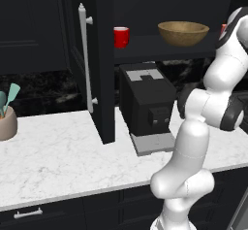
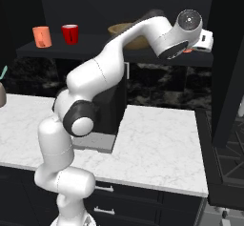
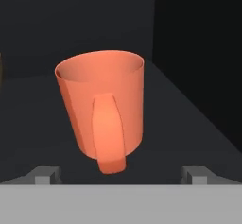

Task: Gather all objects into one cabinet and sort the glasses and bowls to opposite sides.

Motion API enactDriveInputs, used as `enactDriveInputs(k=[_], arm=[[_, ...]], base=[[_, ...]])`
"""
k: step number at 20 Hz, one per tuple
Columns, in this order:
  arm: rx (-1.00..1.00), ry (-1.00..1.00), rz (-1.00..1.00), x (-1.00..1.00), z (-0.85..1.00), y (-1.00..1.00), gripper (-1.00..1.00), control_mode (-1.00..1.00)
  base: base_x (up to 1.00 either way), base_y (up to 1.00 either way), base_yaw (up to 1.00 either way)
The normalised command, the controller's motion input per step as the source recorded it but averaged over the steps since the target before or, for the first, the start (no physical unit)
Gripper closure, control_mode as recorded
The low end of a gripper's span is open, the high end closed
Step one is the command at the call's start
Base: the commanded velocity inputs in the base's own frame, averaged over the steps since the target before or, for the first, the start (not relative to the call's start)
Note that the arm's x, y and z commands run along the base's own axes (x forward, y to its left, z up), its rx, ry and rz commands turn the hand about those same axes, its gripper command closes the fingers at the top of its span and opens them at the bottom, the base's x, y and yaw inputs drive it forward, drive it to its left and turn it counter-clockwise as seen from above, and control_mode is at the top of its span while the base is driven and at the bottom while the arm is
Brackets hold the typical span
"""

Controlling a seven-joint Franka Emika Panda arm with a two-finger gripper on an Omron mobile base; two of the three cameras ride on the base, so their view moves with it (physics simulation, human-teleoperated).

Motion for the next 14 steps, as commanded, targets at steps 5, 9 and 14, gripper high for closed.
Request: enactDriveInputs(k=[5, 9, 14], arm=[[0.0, 0.0, 0.0, 0.01, -0.24, 0.0, -1.0, -1.0], [0.0, 0.0, 0.0, 0.13, -0.07, 0.02, -1.0, -1.0], [0.0, 0.0, 0.0, 0.2, 0.0, 0.01, -1.0, -1.0]], base=[[0.0, 0.0, 0.0], [0.0, 0.0, 0.0], [0.0, 0.0, 0.0]])
